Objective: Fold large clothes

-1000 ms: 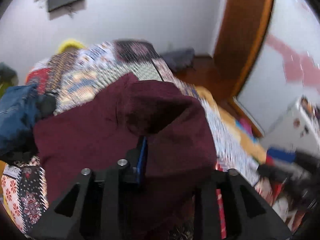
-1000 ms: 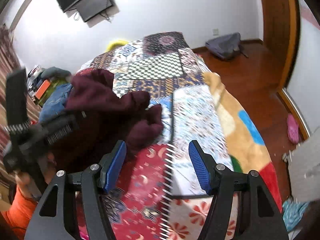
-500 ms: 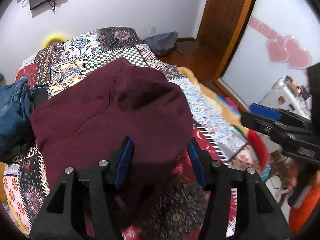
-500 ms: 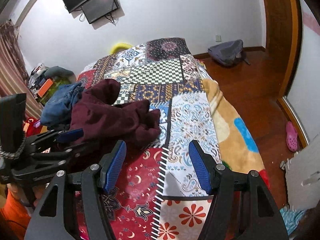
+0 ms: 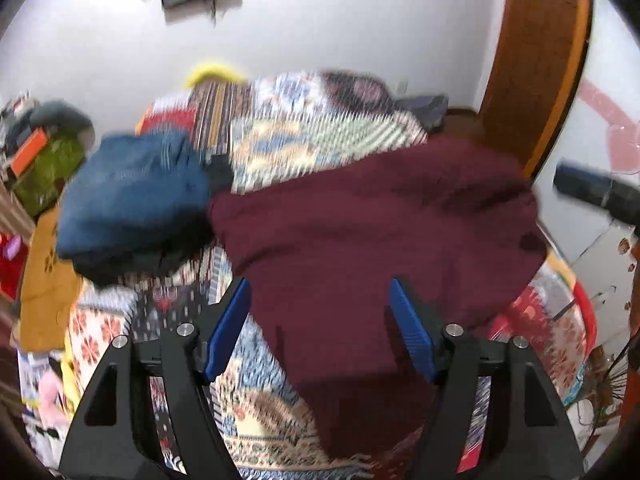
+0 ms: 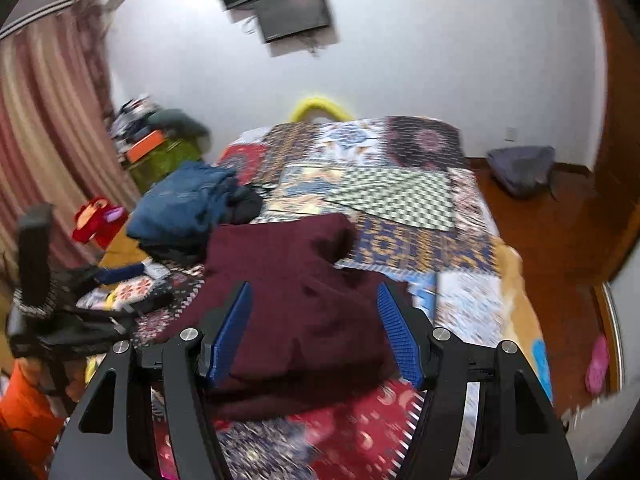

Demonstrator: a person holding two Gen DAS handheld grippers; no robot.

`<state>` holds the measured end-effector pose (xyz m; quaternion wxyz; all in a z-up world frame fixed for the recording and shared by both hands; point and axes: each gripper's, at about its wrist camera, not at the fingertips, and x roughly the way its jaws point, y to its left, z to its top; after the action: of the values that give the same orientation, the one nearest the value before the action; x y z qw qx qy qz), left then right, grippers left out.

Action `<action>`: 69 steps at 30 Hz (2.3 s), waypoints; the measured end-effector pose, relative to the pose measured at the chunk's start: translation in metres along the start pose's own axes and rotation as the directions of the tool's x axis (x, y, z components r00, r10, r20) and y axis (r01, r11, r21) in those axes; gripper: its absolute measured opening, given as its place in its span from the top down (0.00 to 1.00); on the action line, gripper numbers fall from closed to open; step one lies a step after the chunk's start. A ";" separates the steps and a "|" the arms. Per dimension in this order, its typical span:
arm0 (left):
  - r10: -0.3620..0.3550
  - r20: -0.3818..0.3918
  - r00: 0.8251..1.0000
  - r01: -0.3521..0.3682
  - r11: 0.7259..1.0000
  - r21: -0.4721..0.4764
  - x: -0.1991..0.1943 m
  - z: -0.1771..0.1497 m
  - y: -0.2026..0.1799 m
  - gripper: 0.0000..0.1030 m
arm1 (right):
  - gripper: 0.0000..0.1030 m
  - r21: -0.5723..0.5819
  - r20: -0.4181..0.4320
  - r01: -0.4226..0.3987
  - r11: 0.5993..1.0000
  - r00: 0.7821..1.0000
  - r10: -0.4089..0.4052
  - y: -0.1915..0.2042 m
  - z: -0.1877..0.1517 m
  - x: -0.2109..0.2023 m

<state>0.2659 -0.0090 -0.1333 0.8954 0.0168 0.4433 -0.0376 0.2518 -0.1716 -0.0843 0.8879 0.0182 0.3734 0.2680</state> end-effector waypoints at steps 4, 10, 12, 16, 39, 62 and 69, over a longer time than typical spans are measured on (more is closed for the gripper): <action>-0.006 -0.093 0.996 0.005 1.000 -0.012 0.032 -0.029 0.000 0.30 | 0.39 -0.054 -0.102 0.008 0.999 0.995 -0.013 0.000 -0.006 0.040; 0.024 -0.080 0.996 -0.019 0.998 0.068 0.044 -0.056 -0.018 0.26 | 0.29 0.090 -0.262 0.023 0.996 0.965 0.001 -0.057 -0.051 0.067; 0.000 -0.088 0.996 0.008 0.996 0.092 0.046 -0.064 -0.022 0.25 | 0.27 0.147 -0.269 -0.006 0.989 0.962 0.045 -0.072 -0.068 0.064; -0.032 -0.115 0.993 0.042 0.995 0.085 0.048 -0.077 -0.019 0.19 | 0.26 0.076 -0.254 0.023 0.997 0.967 -0.003 -0.066 -0.083 0.058; 0.093 0.029 0.995 -0.090 0.993 -0.081 0.022 -0.007 0.044 0.18 | 0.24 -0.080 -0.157 0.097 0.992 0.982 -0.109 -0.018 -0.006 0.055; 0.040 -0.047 0.998 -0.047 0.987 -0.154 0.058 -0.021 0.066 0.17 | 0.16 0.170 -0.281 0.054 0.984 0.960 -0.004 -0.079 -0.019 0.063; -0.150 -0.127 0.980 0.116 0.963 -0.242 0.079 -0.042 0.065 0.17 | 0.15 0.347 -0.378 -0.016 0.938 0.913 0.155 -0.100 -0.054 0.083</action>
<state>0.2858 0.0540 -0.2221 0.8522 -0.1157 0.5084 -0.0442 0.3100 -0.2260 -0.2005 0.7638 0.1309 0.5856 0.2376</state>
